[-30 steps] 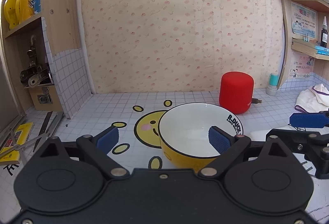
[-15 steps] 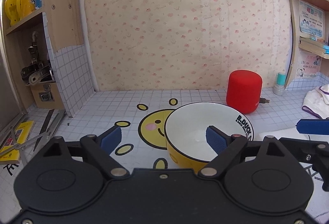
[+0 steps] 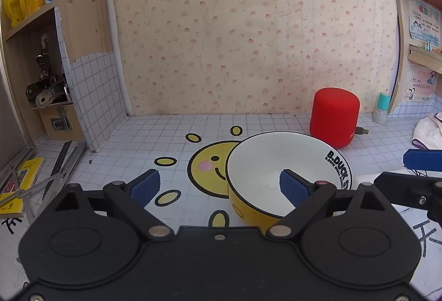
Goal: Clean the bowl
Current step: 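Close the left gripper on the yellow bowl rim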
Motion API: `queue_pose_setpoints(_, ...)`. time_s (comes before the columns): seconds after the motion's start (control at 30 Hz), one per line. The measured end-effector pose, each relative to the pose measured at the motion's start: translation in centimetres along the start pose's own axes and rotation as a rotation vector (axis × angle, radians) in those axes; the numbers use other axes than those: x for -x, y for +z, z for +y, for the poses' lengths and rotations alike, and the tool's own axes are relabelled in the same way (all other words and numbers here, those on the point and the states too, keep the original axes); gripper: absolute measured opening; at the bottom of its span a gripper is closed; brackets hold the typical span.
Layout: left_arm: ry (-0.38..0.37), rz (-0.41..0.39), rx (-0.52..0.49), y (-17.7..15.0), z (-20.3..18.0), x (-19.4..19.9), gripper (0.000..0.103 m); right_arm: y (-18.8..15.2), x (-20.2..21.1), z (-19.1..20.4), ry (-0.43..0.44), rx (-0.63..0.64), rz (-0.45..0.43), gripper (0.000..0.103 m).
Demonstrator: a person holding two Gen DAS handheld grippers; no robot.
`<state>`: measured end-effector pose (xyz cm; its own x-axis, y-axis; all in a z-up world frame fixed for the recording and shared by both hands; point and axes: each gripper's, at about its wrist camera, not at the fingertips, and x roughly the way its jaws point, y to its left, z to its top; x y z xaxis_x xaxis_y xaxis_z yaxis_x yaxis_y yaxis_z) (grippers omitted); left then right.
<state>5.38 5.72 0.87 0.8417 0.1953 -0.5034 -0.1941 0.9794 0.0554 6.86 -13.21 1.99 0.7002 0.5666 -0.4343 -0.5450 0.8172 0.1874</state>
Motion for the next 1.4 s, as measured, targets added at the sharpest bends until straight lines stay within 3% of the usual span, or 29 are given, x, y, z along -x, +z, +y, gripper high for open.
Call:
queue_pose_setpoints(0.43,-0.046,0.068,0.045,-0.5,0.6,-1.8,0.089,-0.2,-0.7,-0.2,0.005,-0.001,0.018,0.075)
queue_pose_setpoints(0.53,-0.052,0.079,0.049,-0.4,0.7,-2.0,0.08,-0.3,-0.9,-0.3,0.006,-0.001,0.024,0.073)
queue_pose_setpoints(1.4,-0.034,0.117,0.006,0.1,0.3,-2.5,0.081,0.2,-1.5,-0.4,0.013,0.04,0.034,0.073)
